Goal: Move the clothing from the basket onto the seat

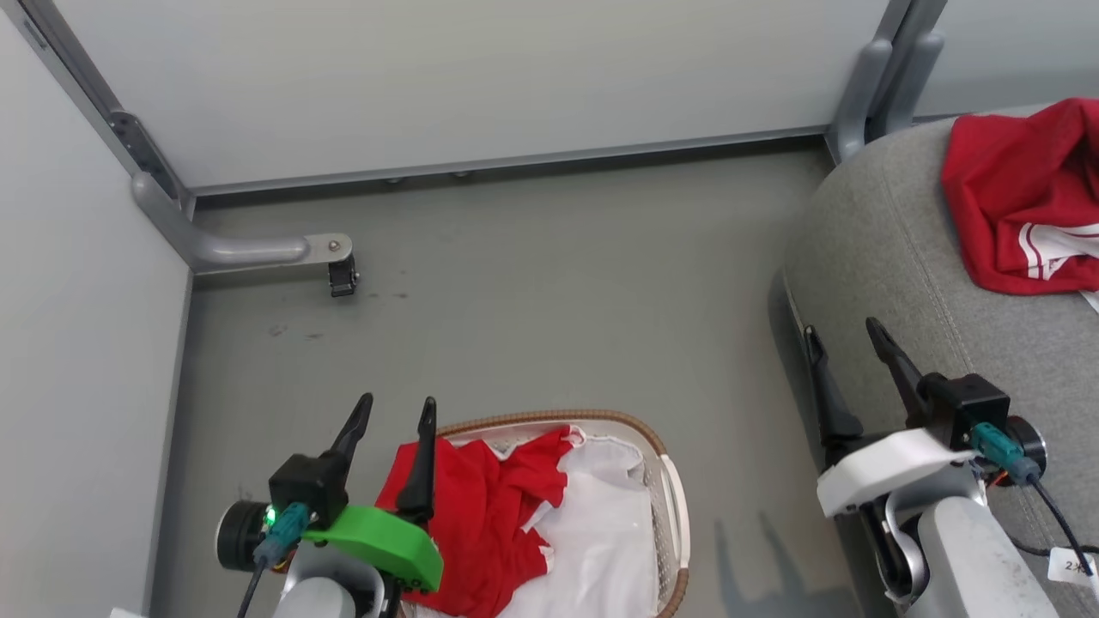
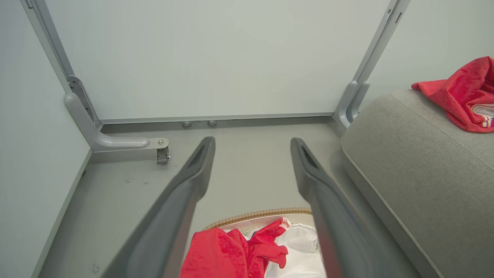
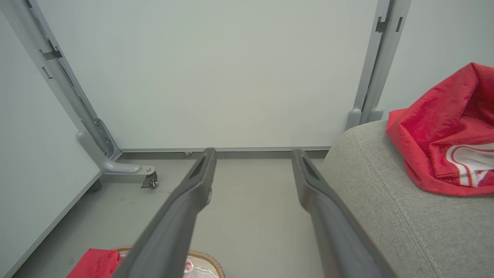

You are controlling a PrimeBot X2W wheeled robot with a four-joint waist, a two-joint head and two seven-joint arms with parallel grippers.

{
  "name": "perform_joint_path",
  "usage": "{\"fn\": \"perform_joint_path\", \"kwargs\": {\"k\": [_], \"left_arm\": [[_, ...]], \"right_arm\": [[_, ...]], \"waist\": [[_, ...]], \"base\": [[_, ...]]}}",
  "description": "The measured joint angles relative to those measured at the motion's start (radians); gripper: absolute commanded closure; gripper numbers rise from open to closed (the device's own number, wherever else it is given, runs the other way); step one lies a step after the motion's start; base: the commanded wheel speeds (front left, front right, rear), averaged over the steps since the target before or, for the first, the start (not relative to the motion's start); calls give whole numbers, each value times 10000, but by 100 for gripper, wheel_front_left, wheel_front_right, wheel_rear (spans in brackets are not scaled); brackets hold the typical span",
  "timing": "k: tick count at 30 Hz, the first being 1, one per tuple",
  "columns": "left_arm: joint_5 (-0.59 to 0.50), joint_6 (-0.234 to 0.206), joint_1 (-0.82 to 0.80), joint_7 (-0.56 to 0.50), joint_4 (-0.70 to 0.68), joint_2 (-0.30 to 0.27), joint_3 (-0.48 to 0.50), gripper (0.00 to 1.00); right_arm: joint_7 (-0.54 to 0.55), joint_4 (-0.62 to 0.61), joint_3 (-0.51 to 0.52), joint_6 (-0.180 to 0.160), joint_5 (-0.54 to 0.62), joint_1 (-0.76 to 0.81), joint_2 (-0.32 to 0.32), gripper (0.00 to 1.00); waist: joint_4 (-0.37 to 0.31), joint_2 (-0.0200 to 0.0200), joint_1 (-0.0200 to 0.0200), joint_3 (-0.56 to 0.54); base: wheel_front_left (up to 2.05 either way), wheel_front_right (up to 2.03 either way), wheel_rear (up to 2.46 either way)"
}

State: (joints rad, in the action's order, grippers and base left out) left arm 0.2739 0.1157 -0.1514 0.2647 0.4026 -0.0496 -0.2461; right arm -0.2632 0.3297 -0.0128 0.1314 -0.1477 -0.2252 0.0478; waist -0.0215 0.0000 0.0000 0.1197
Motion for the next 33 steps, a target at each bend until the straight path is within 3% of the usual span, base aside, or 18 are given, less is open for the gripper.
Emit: {"fn": "perform_joint_path", "kwargs": {"k": [8,21,33], "left_arm": [[-1083,98,-1914,0,1810,10,-1252,0],[-1103,132,-4649,-4,5327,-460,-3641,0],[-1039,134,-6282,-194,7672,-1037,-5033,0]], "right_arm": [[0,-324,40,0,65,-871,10,0],[0,-1333,-138,0,-495,-2160,15,0],[-2,-2874,-531,0,-867,-2822,23,0]], "waist": [[-320,0,0,1174],[-1223,0,1,3679],[-2257,0,2,5816]], "base": [[0,0,0],[0,0,0],[0,0,0]]}}
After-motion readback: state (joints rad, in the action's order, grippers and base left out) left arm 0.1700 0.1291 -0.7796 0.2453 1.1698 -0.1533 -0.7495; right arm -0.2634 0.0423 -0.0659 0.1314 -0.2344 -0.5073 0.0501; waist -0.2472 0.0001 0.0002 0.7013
